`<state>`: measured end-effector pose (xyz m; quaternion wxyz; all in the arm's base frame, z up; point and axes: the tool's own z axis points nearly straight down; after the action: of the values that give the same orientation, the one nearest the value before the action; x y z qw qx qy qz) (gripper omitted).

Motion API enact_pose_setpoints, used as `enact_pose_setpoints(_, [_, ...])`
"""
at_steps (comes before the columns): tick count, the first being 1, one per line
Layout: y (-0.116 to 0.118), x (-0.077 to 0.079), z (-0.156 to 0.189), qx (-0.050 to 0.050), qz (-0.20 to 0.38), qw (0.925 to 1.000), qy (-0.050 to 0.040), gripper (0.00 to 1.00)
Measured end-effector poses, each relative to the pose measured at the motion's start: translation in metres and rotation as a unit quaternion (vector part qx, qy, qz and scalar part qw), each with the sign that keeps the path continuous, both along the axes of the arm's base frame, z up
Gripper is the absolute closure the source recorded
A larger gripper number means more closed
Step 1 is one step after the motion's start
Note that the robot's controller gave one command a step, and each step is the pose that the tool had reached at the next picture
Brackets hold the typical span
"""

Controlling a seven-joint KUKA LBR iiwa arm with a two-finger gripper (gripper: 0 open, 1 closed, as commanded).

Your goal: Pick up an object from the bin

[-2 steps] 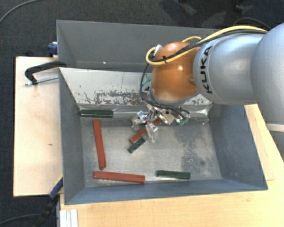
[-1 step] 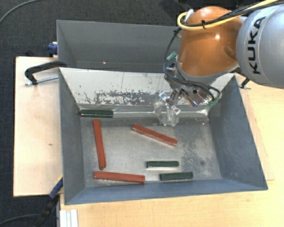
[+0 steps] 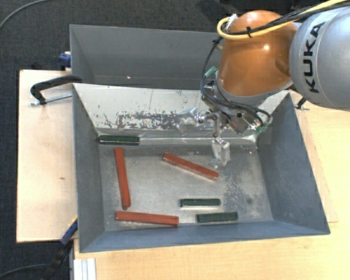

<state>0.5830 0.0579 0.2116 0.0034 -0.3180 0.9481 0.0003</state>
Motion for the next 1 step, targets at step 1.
enact_pose_setpoints(1, [-0.0424, 0.0138, -0.1158, -0.001, -0.111, 0.9938, 0.0054, 0.00])
